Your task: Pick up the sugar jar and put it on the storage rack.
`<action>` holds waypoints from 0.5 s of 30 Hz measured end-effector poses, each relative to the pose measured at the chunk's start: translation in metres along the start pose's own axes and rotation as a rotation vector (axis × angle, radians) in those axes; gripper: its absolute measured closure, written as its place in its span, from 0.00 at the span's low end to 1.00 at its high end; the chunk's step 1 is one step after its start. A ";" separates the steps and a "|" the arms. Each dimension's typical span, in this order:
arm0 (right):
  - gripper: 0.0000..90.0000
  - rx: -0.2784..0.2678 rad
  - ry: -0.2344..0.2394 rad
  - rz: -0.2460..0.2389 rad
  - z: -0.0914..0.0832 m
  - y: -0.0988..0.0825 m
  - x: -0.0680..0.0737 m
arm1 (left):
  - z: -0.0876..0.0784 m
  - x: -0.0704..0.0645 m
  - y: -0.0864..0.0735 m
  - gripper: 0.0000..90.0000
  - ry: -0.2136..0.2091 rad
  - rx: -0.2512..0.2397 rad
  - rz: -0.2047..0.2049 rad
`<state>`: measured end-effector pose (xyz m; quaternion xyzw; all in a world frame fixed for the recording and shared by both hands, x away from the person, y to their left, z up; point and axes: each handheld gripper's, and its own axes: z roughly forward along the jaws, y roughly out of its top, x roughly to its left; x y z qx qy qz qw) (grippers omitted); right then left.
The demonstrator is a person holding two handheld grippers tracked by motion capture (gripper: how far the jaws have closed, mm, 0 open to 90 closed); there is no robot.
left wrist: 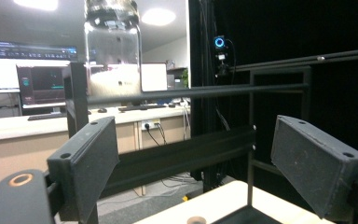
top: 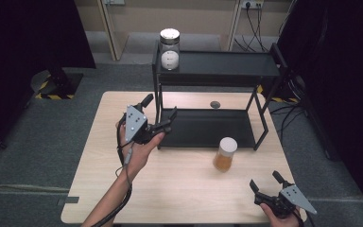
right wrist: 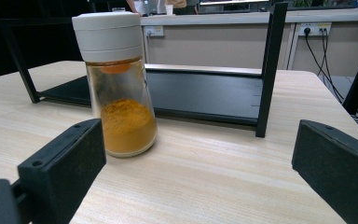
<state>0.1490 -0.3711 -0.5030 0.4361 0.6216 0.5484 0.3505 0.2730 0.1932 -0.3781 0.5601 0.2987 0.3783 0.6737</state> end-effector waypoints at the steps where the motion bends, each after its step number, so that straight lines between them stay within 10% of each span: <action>1: 0.03 0.000 0.000 0.000 0.000 0.000 0.000 | -0.003 0.000 -0.003 0.16 -0.003 0.006 -0.003; 15: 0.03 0.001 -0.001 0.000 0.000 0.000 0.000 | -0.029 -0.004 -0.037 0.15 -0.009 0.069 -0.011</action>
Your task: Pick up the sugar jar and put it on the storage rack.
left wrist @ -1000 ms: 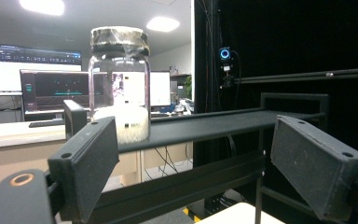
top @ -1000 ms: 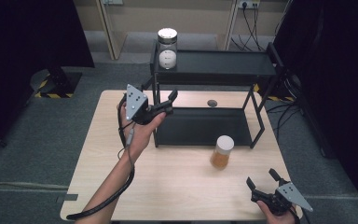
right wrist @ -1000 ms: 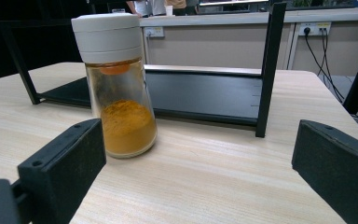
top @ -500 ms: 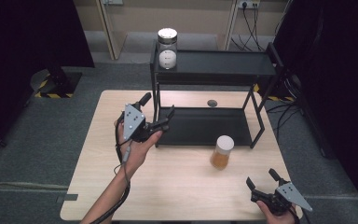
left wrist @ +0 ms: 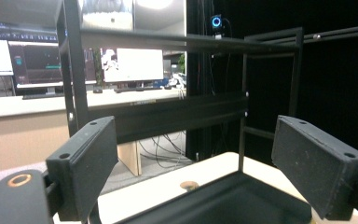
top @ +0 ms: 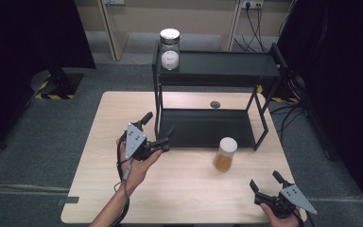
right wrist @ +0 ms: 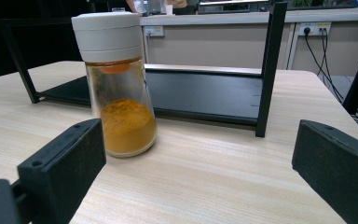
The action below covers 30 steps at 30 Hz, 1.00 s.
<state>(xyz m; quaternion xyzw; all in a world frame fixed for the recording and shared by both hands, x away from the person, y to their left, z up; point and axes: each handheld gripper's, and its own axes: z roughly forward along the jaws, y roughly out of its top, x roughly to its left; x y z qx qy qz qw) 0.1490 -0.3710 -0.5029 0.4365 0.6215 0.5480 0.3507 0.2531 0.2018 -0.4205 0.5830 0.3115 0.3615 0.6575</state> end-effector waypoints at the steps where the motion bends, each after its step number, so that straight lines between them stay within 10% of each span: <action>1: 0.03 0.000 0.000 0.000 0.000 0.000 0.000 | -0.001 0.000 -0.002 0.15 -0.004 0.006 0.002; 30: 0.03 0.002 0.004 -0.007 0.000 0.000 0.000 | -0.041 -0.009 -0.071 0.15 0.023 0.106 -0.076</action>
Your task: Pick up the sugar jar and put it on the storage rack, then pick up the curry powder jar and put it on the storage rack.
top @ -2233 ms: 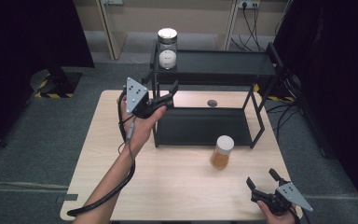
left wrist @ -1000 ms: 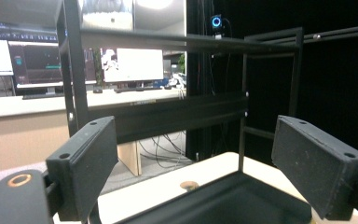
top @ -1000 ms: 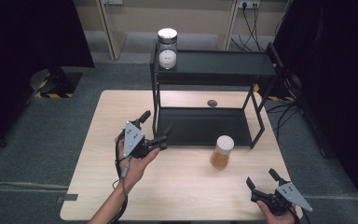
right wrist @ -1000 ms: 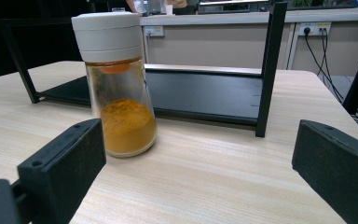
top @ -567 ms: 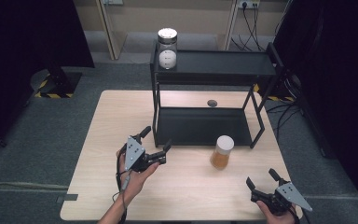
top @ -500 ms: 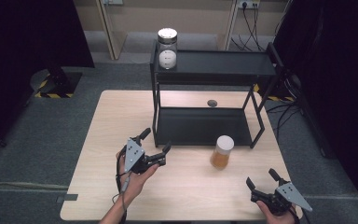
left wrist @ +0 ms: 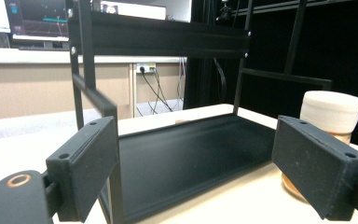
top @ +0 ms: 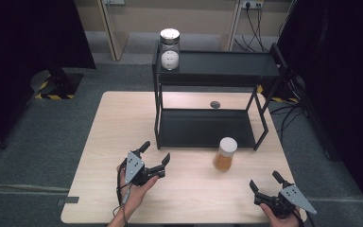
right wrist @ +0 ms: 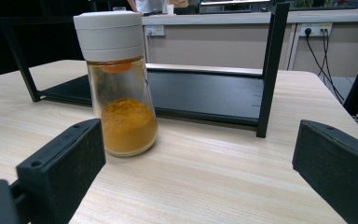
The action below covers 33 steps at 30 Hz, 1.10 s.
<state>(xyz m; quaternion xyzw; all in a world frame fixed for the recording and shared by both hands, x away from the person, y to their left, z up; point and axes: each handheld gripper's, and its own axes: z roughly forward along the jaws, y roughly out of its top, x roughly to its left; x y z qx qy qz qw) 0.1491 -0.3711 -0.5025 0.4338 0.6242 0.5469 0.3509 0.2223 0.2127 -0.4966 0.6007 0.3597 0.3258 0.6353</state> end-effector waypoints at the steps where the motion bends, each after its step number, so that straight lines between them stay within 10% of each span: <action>1: 0.03 0.000 0.000 0.000 0.000 0.000 0.000 | 0.000 0.000 -0.002 0.15 0.005 0.001 -0.005; 33: 0.02 -0.008 0.026 0.002 0.002 0.000 0.000 | -0.009 0.001 -0.027 0.15 0.030 0.087 -0.035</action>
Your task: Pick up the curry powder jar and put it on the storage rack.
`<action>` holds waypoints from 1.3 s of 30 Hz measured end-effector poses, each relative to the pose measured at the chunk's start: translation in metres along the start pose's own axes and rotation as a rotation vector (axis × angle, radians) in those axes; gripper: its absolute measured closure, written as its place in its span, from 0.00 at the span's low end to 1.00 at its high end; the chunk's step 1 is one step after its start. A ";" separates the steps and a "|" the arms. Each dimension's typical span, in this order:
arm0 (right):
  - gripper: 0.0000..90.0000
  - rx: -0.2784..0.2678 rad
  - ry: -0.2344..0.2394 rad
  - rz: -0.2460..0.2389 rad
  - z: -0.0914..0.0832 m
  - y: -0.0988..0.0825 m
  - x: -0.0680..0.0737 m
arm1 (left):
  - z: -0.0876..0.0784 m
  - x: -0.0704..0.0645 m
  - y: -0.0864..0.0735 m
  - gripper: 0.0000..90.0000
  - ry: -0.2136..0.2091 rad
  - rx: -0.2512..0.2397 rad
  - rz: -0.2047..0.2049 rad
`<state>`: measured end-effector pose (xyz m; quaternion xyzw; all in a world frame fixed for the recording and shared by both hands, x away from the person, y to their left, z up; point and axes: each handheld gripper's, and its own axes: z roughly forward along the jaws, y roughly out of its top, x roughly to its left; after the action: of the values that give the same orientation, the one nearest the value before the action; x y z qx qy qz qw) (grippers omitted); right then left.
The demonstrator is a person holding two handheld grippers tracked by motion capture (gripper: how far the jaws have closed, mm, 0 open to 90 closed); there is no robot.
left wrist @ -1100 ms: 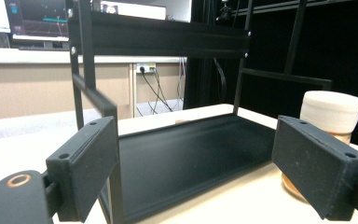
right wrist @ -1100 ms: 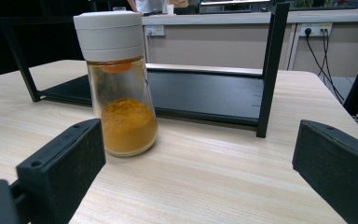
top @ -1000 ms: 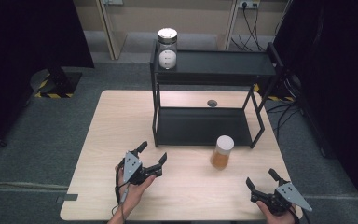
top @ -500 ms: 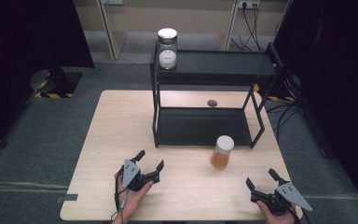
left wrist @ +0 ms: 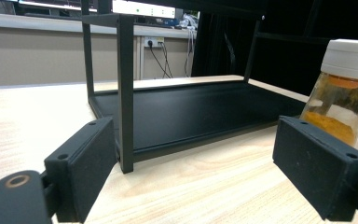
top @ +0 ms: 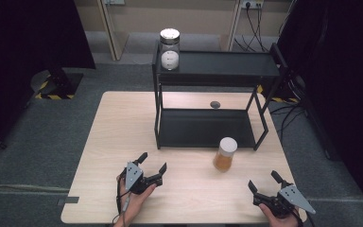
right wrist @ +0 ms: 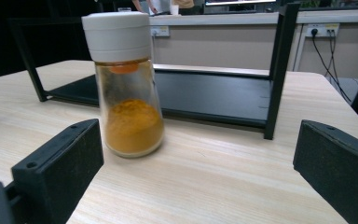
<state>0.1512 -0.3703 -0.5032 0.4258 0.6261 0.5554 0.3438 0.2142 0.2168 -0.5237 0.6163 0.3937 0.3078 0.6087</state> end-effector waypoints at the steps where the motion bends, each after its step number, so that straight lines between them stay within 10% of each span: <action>1: 0.02 -0.005 0.006 0.001 0.001 0.001 0.000 | 0.000 0.000 0.000 0.15 -0.002 0.001 -0.001; 17: 0.03 -0.066 0.125 -0.059 0.053 0.044 0.016 | 0.001 0.000 0.000 0.14 -0.011 0.003 0.005; 39: 0.25 -0.007 0.151 -0.104 0.109 0.056 0.017 | 0.002 0.002 0.001 0.14 -0.011 0.003 -0.012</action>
<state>0.2511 -0.3096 -0.4633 0.3484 0.6696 0.5695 0.3254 0.2168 0.2177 -0.5235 0.6163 0.3945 0.3001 0.6120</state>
